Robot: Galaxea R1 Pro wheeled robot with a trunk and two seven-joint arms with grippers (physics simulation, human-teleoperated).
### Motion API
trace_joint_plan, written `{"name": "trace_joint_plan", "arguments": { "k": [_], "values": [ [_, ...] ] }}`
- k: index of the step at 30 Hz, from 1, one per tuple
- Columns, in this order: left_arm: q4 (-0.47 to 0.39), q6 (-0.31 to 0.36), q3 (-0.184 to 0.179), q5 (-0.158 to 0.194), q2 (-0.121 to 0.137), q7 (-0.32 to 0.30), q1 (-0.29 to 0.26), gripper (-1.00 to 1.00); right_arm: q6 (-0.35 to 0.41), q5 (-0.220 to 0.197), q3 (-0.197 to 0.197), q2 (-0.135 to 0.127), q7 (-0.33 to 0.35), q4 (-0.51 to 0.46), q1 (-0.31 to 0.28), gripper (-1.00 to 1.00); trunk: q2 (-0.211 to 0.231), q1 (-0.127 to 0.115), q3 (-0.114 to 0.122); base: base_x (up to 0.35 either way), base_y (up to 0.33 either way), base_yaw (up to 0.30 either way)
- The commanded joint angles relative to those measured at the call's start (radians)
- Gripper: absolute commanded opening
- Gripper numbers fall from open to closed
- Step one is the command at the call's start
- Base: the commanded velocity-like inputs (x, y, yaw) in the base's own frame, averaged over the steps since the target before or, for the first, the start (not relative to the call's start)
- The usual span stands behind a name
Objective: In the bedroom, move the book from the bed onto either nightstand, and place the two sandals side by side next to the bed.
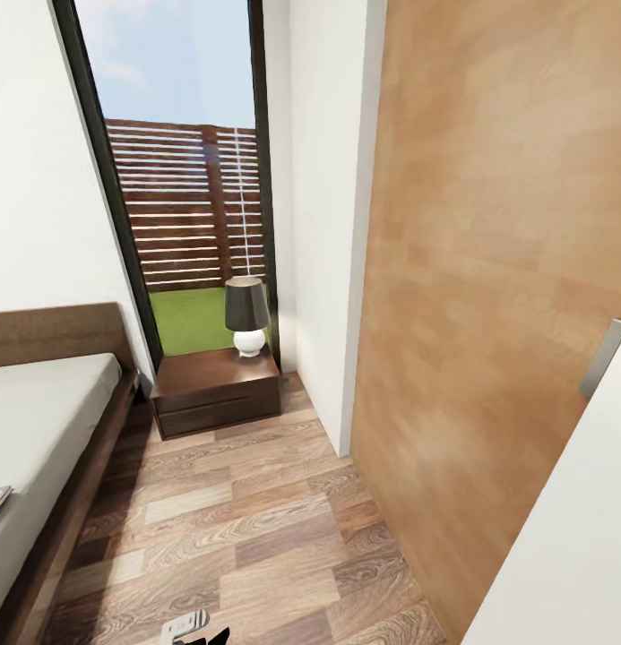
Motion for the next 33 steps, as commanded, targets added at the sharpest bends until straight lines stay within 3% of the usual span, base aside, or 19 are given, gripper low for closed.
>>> {"name": "trace_joint_plan", "arguments": {
  "k": [1, 18, 33],
  "values": [
    [0.001, -0.005, 0.008, -0.011, 0.0, -0.002, -0.001, 1.0, -0.004, 0.003, -0.008, 0.0, 0.006, 0.003, -0.001, 1.0, -0.001, 0.0, -0.001, 0.004, 0.0, 0.0],
    [0.001, -0.005, 0.008, -0.011, 0.0, -0.002, -0.001, 1.0, -0.003, 0.003, -0.008, 0.0, 0.006, 0.004, -0.001, 1.0, -0.001, 0.0, -0.001, 0.01, 0.0, 0.0],
    [0.001, -0.005, 0.008, -0.011, 0.0, -0.002, -0.001, 1.0, -0.003, 0.003, -0.008, 0.0, 0.006, 0.004, -0.001, 1.0, -0.001, 0.0, -0.001, 0.251, 0.0, 0.0]
  ]
}}
